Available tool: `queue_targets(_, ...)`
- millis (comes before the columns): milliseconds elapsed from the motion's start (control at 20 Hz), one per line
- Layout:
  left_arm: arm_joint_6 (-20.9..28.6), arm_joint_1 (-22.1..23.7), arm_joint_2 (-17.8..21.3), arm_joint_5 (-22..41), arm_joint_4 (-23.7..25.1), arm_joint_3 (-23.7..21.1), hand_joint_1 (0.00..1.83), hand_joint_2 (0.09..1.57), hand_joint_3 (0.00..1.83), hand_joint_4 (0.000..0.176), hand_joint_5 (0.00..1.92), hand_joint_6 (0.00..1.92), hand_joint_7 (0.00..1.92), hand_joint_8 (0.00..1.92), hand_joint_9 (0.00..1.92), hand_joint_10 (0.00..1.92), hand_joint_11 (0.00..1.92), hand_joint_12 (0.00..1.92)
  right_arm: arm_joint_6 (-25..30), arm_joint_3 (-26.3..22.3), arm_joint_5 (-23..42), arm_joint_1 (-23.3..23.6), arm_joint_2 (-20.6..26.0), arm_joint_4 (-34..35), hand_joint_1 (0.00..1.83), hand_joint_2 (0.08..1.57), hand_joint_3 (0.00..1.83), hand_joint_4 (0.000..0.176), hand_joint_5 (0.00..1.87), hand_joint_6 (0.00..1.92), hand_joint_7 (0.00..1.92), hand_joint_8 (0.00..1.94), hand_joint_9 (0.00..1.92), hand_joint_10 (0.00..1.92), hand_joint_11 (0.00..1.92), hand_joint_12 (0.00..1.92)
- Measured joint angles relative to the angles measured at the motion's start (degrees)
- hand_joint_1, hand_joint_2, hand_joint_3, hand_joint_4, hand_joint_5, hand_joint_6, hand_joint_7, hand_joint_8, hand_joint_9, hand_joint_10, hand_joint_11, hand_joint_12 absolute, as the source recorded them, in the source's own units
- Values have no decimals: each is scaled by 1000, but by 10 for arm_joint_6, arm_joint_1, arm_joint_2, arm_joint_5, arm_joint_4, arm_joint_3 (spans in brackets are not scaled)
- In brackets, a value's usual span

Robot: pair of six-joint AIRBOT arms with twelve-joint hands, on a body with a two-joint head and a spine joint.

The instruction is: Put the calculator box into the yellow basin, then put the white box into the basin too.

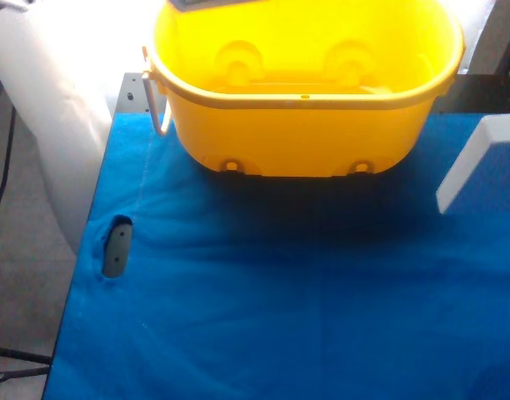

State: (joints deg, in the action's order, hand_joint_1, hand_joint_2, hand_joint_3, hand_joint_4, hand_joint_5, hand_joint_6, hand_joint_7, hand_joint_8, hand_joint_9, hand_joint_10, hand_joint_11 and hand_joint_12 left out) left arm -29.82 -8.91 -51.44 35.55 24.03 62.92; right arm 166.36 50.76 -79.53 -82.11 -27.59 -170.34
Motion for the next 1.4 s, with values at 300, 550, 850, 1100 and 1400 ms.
queue_targets(300, 0, 2, -106, -76, -31, 111, 1368, 1144, 0, 0, 846, 1041, 892, 1122, 913, 1312, 876, 1427, 0, 7, -14, 0, 0, 3, 1285, 1137, 4, 0, 991, 699, 924, 1329, 892, 1367, 778, 1623)
queue_targets(550, 0, 2, -194, -162, -40, 201, 1350, 1200, 4, 0, 774, 1208, 788, 1316, 758, 1465, 608, 1604, 0, 7, -16, 3, -2, 3, 1242, 1127, 1, 0, 1069, 711, 878, 1304, 757, 1162, 582, 1560)
queue_targets(850, -1, -13, -249, -230, -46, 259, 1354, 1192, 0, 0, 755, 1231, 804, 1261, 813, 1422, 666, 1581, 0, 7, -16, 9, -9, 3, 1366, 1128, 3, 0, 910, 900, 934, 1080, 894, 1282, 737, 1445)
queue_targets(1100, 0, -22, -252, -241, -55, 265, 1015, 1139, 0, 0, 515, 566, 572, 619, 373, 894, 16, 1619, 0, 7, -15, 13, -9, 2, 1351, 1130, 0, 0, 953, 766, 934, 1171, 888, 1278, 745, 1495)
queue_targets(1400, 3, -24, -246, -217, -76, 257, 773, 958, 0, 135, 261, 9, 189, 6, 1, 416, 0, 1351, 0, 7, -38, 14, -9, 3, 1265, 1115, 0, 0, 1038, 681, 968, 1249, 901, 1128, 730, 1546)
